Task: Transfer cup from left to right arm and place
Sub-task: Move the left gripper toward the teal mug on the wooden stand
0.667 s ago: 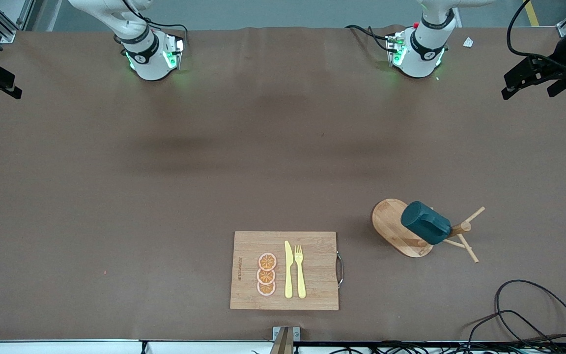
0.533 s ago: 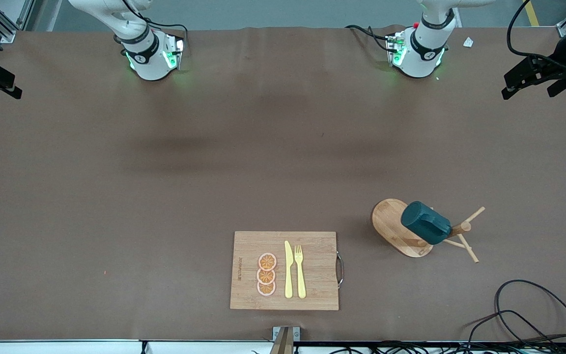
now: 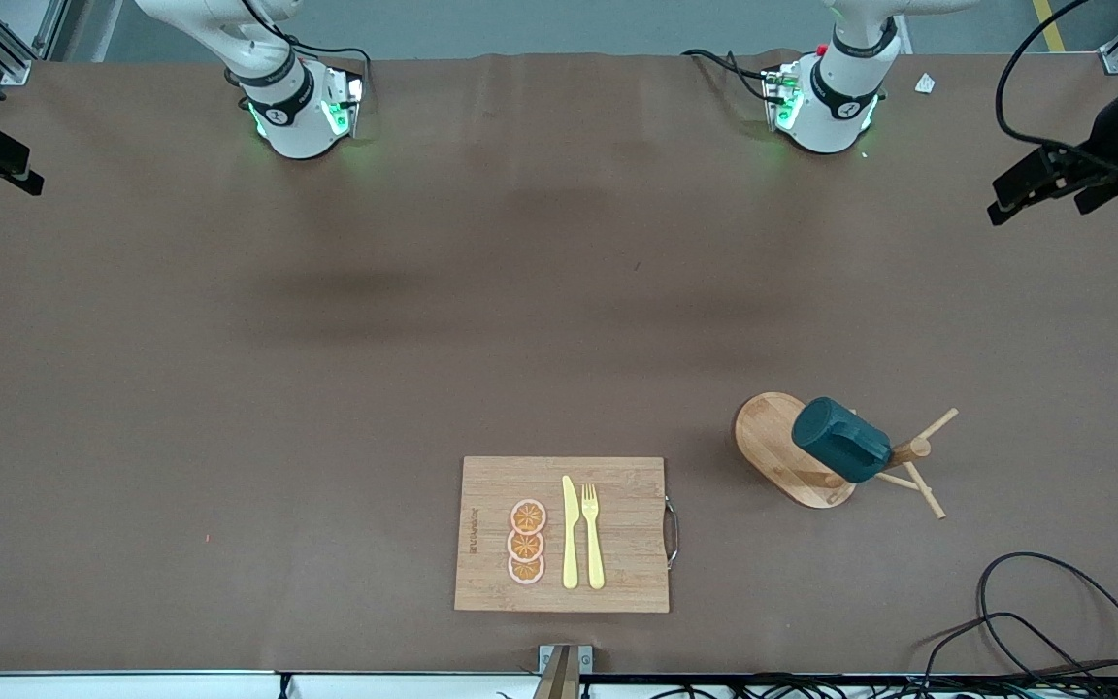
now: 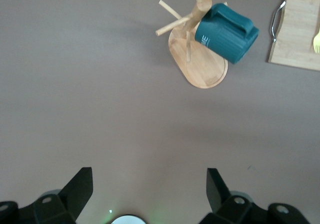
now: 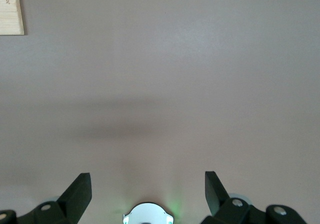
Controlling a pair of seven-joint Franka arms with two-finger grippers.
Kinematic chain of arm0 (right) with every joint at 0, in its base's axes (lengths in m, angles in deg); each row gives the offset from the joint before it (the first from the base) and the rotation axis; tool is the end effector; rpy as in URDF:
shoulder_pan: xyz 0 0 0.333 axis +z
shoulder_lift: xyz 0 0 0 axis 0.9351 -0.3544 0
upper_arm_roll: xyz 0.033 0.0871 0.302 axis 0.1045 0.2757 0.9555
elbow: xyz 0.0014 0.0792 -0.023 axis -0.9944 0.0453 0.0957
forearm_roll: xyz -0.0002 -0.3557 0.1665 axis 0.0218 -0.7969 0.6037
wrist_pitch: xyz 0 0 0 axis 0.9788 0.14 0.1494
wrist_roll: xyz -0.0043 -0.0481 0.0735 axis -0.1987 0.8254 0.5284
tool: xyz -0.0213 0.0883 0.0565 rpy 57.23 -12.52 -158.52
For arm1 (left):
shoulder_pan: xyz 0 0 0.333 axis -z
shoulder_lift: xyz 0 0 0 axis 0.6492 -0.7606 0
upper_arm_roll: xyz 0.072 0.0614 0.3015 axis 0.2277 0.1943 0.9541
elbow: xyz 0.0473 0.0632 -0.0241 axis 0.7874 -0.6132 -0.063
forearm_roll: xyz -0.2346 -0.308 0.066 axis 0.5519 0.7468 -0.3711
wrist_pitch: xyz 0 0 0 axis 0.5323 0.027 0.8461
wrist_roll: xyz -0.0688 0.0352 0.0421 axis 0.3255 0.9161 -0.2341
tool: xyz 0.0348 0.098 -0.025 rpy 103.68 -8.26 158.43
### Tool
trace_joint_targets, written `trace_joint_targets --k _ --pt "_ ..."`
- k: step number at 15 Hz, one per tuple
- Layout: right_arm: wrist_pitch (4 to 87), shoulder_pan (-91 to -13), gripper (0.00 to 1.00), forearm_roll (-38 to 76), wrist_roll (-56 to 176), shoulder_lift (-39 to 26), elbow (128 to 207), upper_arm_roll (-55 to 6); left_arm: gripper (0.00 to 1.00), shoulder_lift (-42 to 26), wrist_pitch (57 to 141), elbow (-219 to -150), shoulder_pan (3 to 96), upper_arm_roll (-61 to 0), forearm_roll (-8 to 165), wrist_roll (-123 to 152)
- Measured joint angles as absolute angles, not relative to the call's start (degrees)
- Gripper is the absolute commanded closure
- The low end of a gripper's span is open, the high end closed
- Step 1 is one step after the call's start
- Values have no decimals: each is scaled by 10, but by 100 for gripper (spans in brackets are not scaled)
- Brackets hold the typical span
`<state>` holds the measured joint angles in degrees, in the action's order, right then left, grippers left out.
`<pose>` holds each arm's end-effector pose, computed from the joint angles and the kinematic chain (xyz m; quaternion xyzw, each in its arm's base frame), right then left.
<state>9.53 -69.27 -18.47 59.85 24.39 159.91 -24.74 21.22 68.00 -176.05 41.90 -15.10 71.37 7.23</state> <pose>0.4915 -0.0557 0.6673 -0.9993 0.0057 0.0374 0.0033 0.5250 -0.0447 0.6478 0.9966 0.0812 -0.0105 0.0126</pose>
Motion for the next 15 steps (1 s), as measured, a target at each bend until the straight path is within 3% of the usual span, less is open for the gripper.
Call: trace_joint_targets --k 4,10,15 --pt "95 -693 0 -185 598 244 1599 -247 0 213 768 -1826 419 -153 764 -58" --pt "95 -693 0 -185 598 244 1599 -247 0 244 964 -1997 419 -153 855 -214" --pt "96 -684 0 -184 598 244 1599 -247 0 252 1062 -2060 407 -152 958 -293"
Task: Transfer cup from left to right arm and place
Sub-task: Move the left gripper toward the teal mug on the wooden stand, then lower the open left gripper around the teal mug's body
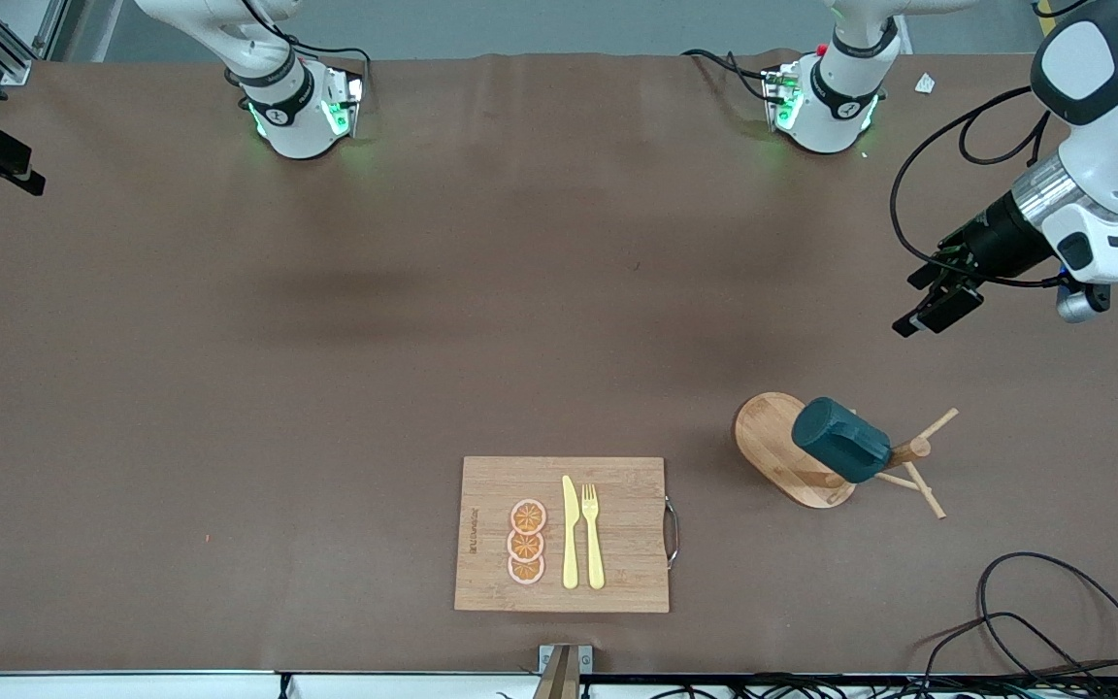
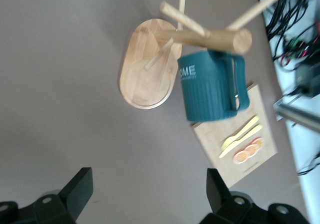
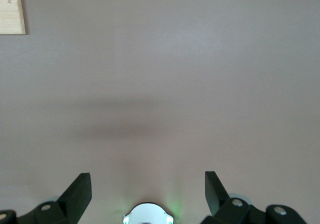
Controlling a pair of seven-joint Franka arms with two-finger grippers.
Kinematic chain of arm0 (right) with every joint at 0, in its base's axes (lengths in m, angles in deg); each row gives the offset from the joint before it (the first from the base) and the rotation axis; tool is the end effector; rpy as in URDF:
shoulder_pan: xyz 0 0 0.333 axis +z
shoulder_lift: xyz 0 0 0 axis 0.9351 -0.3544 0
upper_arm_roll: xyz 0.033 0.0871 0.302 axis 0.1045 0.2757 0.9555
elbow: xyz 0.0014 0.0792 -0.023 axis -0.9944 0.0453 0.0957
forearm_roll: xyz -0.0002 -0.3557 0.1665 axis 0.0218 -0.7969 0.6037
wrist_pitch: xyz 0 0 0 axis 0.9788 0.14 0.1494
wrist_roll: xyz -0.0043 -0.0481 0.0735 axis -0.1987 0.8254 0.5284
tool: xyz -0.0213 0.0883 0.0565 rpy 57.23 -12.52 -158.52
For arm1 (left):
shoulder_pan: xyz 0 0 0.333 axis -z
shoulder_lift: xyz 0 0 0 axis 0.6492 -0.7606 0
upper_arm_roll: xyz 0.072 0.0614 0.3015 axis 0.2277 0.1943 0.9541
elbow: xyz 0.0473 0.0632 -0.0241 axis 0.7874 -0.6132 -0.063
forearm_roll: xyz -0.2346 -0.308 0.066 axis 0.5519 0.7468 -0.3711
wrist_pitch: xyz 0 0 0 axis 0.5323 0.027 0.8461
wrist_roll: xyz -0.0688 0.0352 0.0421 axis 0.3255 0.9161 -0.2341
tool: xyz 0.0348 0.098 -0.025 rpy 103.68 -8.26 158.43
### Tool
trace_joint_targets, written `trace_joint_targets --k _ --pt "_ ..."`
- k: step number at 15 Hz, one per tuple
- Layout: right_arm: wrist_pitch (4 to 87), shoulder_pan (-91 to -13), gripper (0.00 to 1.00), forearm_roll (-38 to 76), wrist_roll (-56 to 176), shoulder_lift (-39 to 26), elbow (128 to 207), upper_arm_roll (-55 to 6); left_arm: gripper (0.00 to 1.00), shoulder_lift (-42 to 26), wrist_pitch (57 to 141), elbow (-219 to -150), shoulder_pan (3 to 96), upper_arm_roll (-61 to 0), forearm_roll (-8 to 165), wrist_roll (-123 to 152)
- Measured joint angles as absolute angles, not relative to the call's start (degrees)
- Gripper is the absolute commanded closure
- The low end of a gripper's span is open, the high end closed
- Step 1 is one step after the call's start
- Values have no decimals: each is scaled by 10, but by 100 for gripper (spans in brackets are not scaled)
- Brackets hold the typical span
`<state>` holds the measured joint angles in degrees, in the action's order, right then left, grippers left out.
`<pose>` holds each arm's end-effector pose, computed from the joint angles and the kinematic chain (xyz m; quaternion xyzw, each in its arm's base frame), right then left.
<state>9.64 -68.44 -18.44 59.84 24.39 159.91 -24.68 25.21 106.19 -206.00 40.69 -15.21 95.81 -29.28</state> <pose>0.4925 -0.0480 0.6674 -0.9993 -0.0022 0.0365 0.0031 0.5317 -0.0485 0.4992 0.8460 0.4866 -0.0025 0.2181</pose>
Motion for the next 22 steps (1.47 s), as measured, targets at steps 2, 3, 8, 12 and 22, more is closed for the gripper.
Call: trace_joint_targets --k 2,3,8,12,22 --pt "98 -677 0 -184 599 244 1599 -247 0 252 1121 -2094 399 -152 990 -293" --pt "98 -677 0 -184 599 244 1599 -247 0 252 1149 -2110 399 -152 1001 -293" --pt "100 -678 0 -184 599 244 1599 -255 0 249 1232 -2151 402 -155 1089 -287" --pt "105 -678 0 -184 599 244 1599 -255 0 225 1308 -2176 416 -164 1202 -208" --pt "106 -678 0 -184 599 244 1599 -255 0 177 1335 -2182 419 -177 1422 -6"
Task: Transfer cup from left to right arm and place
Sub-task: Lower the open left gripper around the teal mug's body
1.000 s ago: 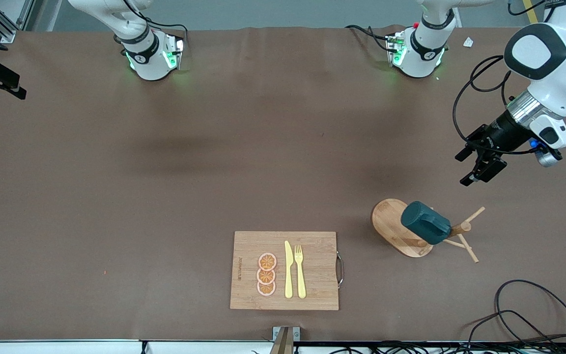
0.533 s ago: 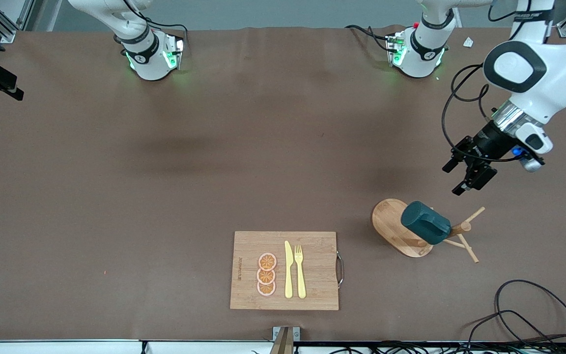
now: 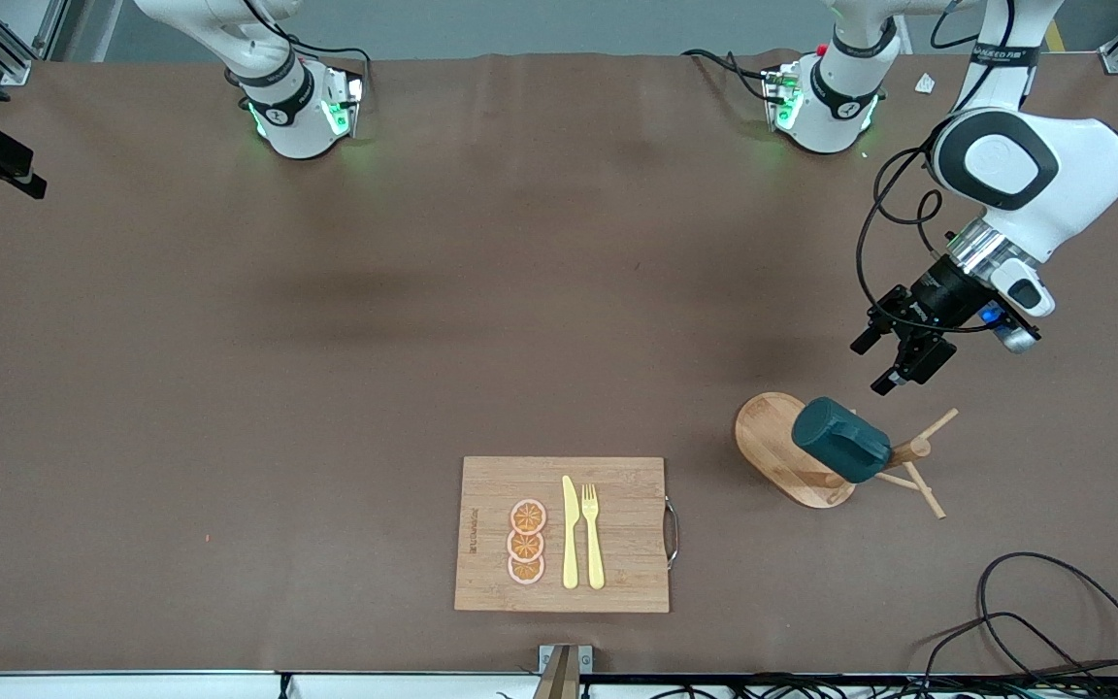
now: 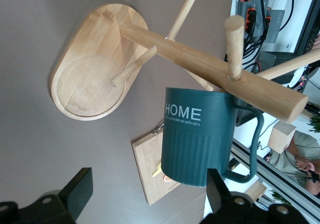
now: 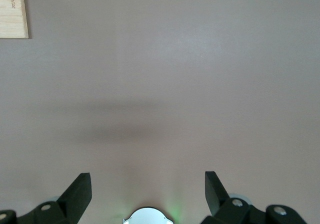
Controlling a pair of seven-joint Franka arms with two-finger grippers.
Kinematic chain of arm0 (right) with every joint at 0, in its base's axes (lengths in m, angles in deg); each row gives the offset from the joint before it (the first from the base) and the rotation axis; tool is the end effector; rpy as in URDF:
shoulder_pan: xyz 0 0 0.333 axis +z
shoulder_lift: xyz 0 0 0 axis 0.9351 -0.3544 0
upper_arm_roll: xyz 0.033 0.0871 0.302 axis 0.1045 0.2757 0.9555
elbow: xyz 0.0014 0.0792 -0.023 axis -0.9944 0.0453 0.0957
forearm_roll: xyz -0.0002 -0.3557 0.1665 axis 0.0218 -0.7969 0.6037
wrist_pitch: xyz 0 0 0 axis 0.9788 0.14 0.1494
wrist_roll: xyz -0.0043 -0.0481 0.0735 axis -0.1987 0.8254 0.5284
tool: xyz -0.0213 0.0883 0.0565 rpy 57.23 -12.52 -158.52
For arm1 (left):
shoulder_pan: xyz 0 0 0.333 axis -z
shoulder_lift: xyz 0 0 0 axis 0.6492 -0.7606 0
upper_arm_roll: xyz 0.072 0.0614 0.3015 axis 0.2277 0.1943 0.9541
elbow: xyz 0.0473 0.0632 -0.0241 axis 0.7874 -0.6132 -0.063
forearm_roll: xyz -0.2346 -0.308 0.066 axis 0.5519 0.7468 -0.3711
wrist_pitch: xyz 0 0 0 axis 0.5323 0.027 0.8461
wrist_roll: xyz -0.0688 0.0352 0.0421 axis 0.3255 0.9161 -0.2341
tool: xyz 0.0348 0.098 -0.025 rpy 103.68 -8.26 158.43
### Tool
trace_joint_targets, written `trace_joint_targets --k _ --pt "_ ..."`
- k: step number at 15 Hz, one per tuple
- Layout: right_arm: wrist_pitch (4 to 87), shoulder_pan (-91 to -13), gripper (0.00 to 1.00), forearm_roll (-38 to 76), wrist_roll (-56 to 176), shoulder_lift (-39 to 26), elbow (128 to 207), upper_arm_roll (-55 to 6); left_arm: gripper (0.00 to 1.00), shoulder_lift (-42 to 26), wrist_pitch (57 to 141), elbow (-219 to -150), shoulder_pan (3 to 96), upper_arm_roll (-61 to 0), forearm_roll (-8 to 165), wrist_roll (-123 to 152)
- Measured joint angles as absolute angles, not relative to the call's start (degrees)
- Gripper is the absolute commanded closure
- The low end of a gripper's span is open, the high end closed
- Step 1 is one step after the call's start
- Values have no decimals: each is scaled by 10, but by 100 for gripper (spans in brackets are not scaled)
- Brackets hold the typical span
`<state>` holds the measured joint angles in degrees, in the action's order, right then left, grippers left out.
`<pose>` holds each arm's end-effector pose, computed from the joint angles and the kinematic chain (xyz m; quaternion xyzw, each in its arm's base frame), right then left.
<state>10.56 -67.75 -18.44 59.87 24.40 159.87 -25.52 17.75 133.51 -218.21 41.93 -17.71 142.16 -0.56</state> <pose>0.4941 -0.0500 0.6690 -0.9996 -0.0007 0.0281 0.0034 0.5236 -0.0389 0.3637 0.7294 0.5642 0.0388 0.3848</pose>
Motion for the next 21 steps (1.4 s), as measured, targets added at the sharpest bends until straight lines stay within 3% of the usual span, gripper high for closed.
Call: trace_joint_targets --k 4,21 --pt "105 -678 0 -184 599 244 1599 -255 0 163 1335 -2181 419 -177 1528 93" --pt "108 -678 0 -185 598 244 1599 -255 0 95 1335 -2124 422 -178 1695 257"
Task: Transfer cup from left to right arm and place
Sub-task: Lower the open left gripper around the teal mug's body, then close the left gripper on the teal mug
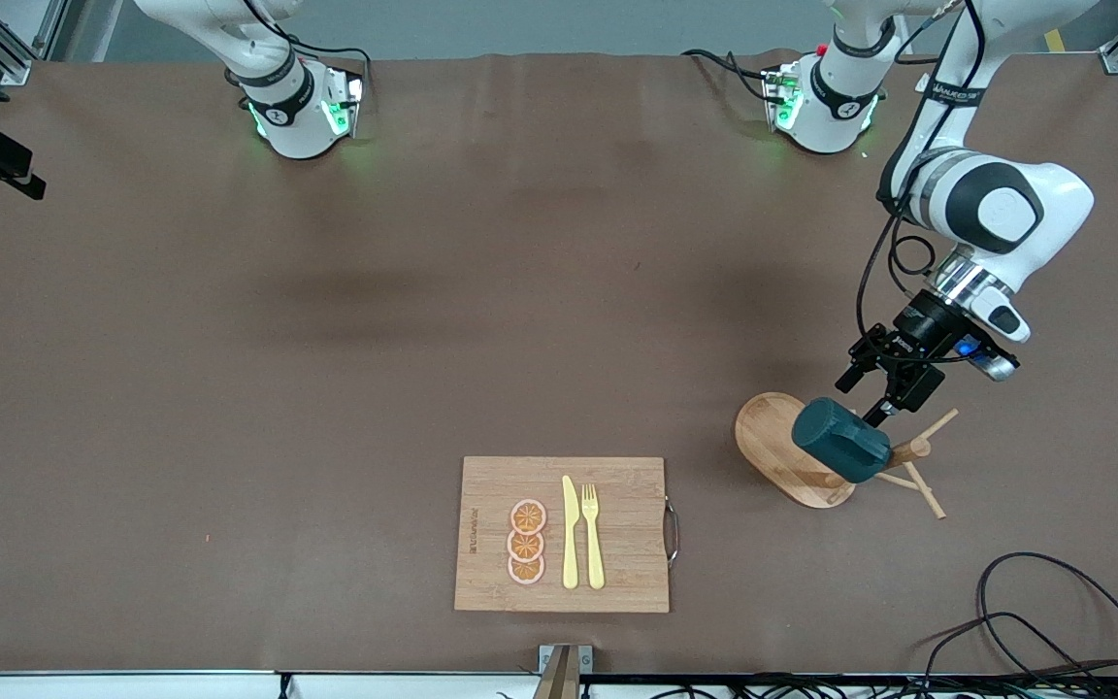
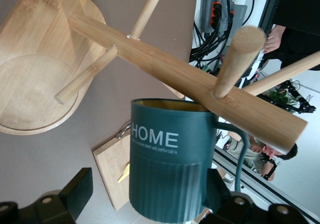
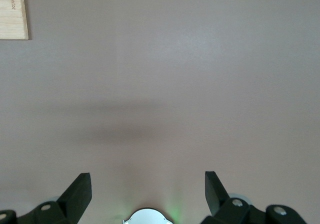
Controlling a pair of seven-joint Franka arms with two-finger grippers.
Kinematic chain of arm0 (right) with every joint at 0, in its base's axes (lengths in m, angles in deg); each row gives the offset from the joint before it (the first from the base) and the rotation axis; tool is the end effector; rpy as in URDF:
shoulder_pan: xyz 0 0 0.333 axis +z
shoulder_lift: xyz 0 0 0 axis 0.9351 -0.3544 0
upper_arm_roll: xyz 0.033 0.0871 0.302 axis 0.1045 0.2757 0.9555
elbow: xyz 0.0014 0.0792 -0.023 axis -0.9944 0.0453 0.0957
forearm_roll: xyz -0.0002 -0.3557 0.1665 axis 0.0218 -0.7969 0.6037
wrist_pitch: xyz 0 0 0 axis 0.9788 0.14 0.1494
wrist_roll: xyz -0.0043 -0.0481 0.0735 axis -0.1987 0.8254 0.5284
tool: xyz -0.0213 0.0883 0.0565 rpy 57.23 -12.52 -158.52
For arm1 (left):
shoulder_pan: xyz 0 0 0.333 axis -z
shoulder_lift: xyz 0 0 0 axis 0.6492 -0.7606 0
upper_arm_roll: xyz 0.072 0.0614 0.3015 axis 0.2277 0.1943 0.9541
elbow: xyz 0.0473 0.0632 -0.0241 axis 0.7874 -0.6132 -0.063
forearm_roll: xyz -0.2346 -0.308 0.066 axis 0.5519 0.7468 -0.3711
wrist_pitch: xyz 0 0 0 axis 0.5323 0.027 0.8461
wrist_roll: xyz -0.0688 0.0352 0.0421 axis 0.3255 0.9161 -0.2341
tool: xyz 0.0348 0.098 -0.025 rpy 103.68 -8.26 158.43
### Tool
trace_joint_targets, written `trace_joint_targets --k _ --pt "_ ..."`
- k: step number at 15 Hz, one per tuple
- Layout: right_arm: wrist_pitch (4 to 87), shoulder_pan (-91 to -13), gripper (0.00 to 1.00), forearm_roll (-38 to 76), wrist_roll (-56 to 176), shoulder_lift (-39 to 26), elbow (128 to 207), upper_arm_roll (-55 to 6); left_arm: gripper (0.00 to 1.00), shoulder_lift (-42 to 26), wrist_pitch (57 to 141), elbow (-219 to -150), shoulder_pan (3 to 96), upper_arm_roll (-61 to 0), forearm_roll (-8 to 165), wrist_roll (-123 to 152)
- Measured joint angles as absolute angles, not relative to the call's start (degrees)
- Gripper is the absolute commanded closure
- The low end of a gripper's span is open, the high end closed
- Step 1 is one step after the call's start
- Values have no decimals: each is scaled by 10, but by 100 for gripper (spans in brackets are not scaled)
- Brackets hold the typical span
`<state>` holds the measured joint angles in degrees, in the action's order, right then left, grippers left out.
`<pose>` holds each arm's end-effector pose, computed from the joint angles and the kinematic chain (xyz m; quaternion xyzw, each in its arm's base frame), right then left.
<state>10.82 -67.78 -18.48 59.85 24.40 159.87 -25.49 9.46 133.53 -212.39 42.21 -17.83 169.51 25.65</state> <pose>0.4946 -0.0501 0.6694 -0.9997 -0.0008 0.0258 0.0028 0.5464 -0.0443 0.3211 0.6941 0.5454 0.0772 0.4635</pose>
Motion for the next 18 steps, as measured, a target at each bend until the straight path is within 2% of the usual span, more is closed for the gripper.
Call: trace_joint_targets --k 6,18 --pt "108 -678 0 -185 598 244 1599 -254 0 76 1335 -2113 428 -179 1780 343" --pt "108 -678 0 -185 598 244 1599 -254 0 61 1335 -2096 429 -188 1825 371"
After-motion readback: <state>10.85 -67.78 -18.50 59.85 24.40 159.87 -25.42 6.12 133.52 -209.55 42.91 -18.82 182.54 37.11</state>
